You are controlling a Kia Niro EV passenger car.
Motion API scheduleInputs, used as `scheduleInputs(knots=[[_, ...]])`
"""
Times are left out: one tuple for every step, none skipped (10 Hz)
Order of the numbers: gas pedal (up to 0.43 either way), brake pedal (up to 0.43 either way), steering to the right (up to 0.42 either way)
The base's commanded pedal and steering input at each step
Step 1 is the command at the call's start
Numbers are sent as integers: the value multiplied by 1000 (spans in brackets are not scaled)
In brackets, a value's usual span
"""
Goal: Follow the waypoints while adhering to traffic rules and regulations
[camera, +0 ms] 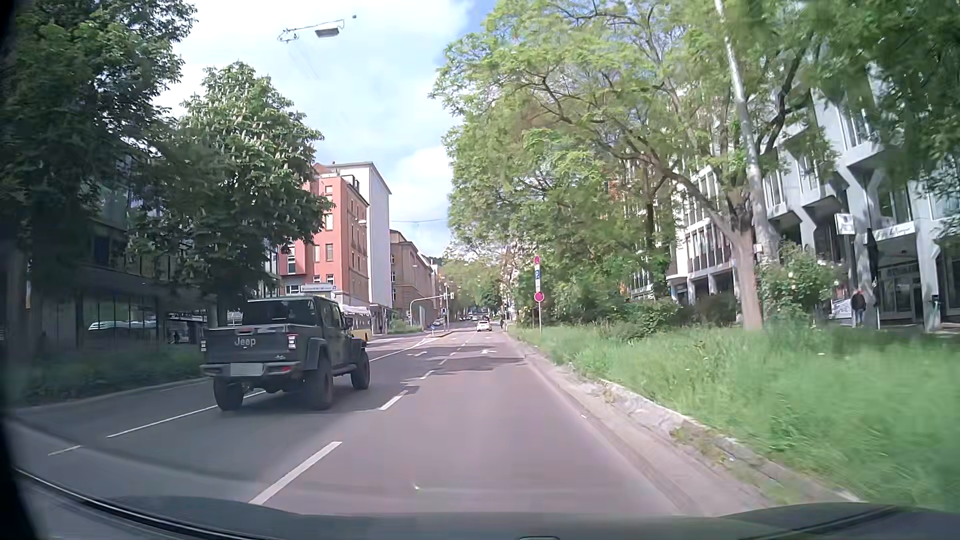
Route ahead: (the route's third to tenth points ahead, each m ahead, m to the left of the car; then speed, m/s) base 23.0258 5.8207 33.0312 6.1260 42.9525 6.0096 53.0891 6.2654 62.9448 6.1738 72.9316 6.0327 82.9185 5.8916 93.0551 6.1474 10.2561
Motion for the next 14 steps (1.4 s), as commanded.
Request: scheduleInputs(knots=[[98,0,-10],[98,0,-10],[98,0,-10],[98,0,-10],[98,0,-11],[98,0,-11],[98,0,-11],[98,0,-10],[98,0,-11],[98,0,-10],[98,0,-10],[98,0,-10],[98,0,-8],[98,0,-4]])
